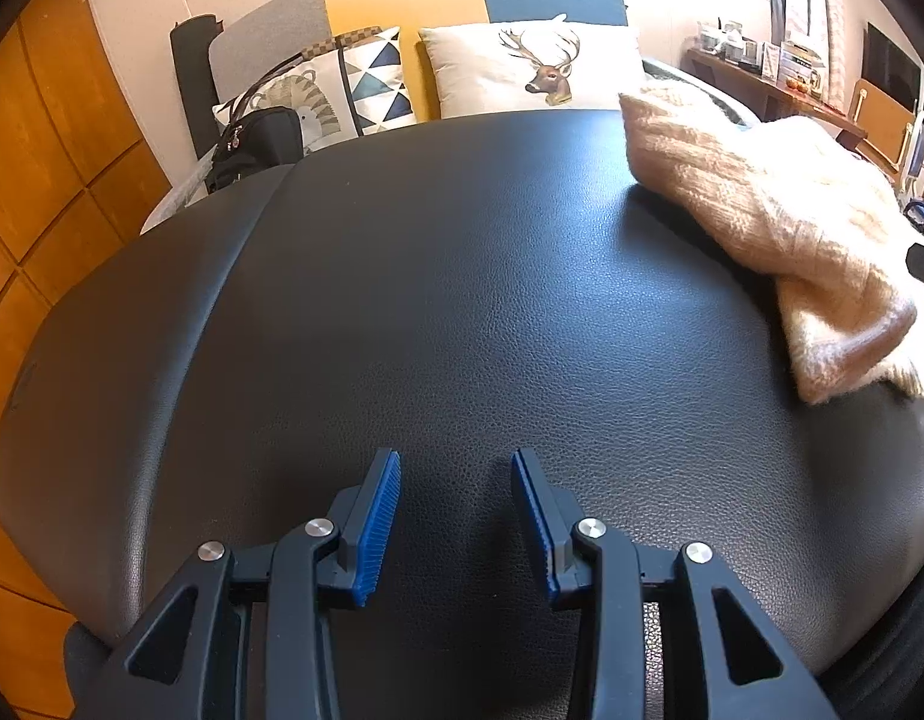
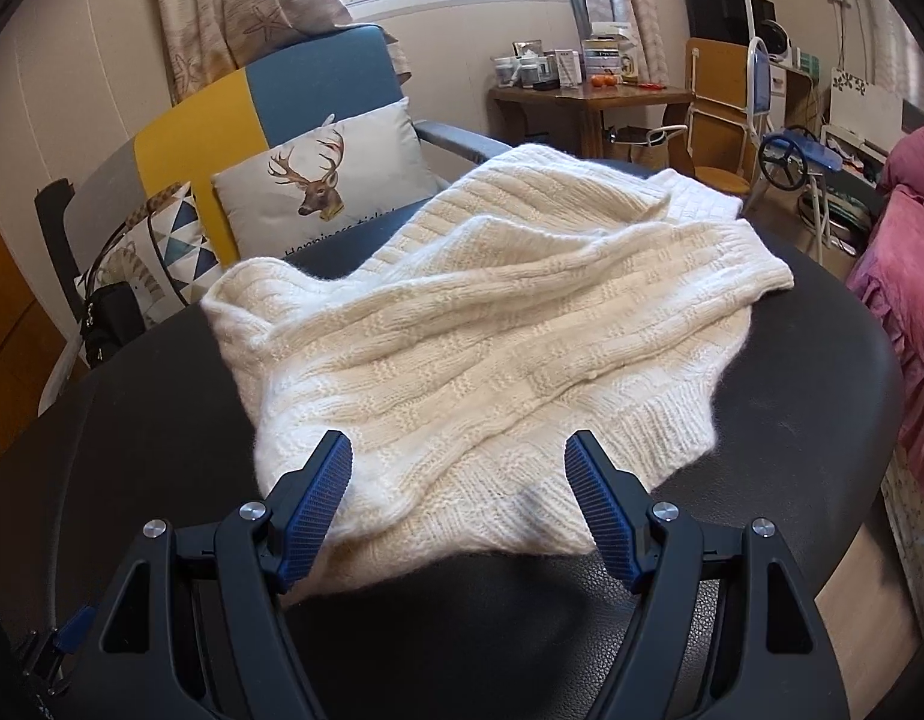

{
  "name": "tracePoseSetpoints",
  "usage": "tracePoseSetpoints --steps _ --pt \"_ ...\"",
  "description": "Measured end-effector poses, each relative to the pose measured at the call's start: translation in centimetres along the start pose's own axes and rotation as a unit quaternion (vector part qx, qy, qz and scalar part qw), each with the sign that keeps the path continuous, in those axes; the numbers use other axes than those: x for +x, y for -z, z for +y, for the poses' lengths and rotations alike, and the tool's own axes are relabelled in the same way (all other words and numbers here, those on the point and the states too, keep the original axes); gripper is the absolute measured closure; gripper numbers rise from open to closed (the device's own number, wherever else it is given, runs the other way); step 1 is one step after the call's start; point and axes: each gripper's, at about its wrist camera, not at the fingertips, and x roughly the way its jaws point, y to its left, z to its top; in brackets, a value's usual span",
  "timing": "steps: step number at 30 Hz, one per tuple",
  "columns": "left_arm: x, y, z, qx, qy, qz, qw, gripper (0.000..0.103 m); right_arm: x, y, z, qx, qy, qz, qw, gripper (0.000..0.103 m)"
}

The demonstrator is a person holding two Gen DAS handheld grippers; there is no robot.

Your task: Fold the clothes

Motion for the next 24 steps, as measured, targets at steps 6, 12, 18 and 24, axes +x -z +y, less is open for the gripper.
tracePoseSetpoints --steps 6,12,18,24 --pt "-0.08 0.11 0.08 0.0 -0.005 0.002 1.0 0.064 0.12 0.22 0.19 -0.001 -0.003 0.004 1.0 0.027" --pt "-0.04 0.17 0.16 -0.003 -0.005 0.006 1.0 0.064 0.24 0.45 0.39 -0.003 -0.005 0.007 1.0 0.026" --pt "0.23 0.21 0.14 -0.005 -0.005 0.015 0.9999 0.064 0.58 0.55 0.24 -0.002 -0.004 0.013 1.0 0.027" --pt "0.48 0.26 0.24 -0.009 -0.006 0.024 0.9997 0.064 0.7 0.61 0.17 -0.001 -0.005 0.014 1.0 0.026"
